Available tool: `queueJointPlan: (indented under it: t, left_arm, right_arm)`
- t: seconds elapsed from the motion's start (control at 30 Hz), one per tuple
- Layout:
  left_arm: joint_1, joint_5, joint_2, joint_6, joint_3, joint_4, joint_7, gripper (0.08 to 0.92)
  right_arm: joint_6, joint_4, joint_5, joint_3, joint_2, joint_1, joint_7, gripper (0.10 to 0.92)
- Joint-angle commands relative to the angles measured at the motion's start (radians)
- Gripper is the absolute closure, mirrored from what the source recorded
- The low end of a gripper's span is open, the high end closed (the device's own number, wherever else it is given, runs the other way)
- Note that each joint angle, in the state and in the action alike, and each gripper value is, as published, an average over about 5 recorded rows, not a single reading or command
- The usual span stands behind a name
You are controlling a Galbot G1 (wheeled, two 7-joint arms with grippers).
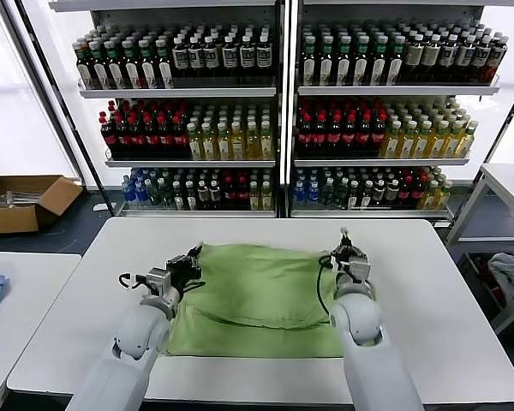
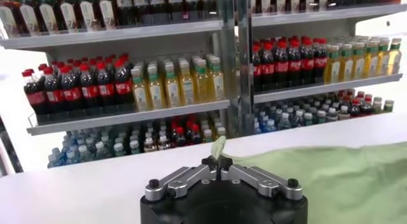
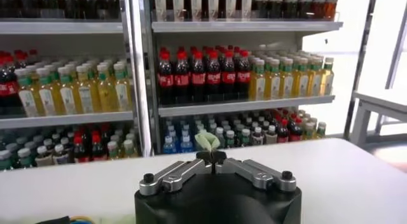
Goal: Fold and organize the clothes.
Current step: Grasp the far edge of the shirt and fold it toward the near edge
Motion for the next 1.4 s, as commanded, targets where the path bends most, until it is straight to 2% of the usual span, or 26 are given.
queueJointPlan:
  t: [0.03,0.67,1.4]
  left_arm:
    - [0.142,0.041,-0.007,-0.010,-0.036,-0.110,0.000,0.911]
    - [0.290,0.139,-0.043,-0.043,-0.050,-0.128,0.015,0.911]
    - [0.320,0.198,-0.058,-0.061,-0.050,-0.109,0.017,0.911]
  right_arm:
    - [-0.004,0.211,-0.009,0.017,-0.005,-0.224,0.008,0.919]
    - [-0.004,0.236,-0.009,0.052,-0.033,-0.343,0.028,0.919]
    - [0.026,0.199,-0.035,0.042,-0.029,-0.386,0.025,0.919]
